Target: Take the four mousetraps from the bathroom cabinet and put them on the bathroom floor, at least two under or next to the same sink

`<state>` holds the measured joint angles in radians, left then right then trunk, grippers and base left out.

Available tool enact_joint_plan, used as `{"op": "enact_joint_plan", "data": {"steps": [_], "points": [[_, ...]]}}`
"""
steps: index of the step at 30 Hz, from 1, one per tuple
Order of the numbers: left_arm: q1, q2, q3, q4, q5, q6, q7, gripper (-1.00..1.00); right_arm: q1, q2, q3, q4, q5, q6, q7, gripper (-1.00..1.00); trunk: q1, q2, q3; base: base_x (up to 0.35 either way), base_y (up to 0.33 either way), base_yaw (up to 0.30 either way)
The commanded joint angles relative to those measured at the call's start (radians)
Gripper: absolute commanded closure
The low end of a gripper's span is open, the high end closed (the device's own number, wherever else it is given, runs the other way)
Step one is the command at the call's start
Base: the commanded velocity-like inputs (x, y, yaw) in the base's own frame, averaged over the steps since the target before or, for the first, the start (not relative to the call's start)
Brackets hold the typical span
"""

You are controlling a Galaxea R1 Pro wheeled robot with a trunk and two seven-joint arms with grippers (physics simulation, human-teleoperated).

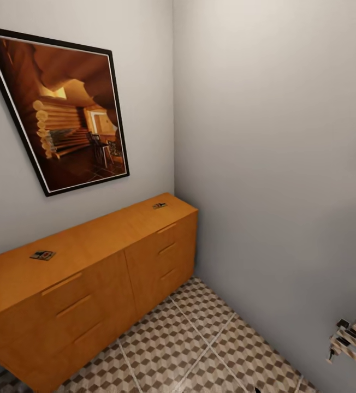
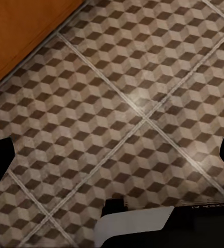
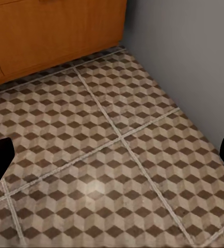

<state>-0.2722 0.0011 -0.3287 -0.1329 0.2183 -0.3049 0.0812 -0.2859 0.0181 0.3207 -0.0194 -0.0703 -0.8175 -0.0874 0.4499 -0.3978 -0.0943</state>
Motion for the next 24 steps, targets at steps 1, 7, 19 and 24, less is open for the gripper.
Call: {"op": "enact_joint_plan", "data": {"steps": [1,7,19,24], "points": [[-0.001,0.002,-0.009,0.003,0.008,-0.007,0.004,-1.00,-0.001,0.000,0.009,0.001,-0.007,-0.003,-0.005,-1.00,0.000,-0.002,-0.002,-0.272,0.000,0.000],[-0.001,0.008,-0.009,0.033,0.009,-0.040,0.005,-1.00,-0.001,0.000,0.009,0.001,-0.008,-0.002,-0.005,-1.00,0.000,-0.002,-0.002,-0.309,0.000,0.000],[-0.001,0.010,-0.010,0.055,0.009,-0.052,0.004,-1.00,-0.001,0.002,0.009,0.001,-0.007,0.009,-0.005,-1.00,0.000,-0.002,-0.002,-0.332,0.000,0.000],[-0.001,0.010,-0.010,0.060,0.009,-0.052,0.004,-1.00,-0.001,0.002,0.009,0.001,-0.007,0.016,-0.003,-1.00,0.000,-0.002,-0.002,-0.333,0.000,0.000]]}}
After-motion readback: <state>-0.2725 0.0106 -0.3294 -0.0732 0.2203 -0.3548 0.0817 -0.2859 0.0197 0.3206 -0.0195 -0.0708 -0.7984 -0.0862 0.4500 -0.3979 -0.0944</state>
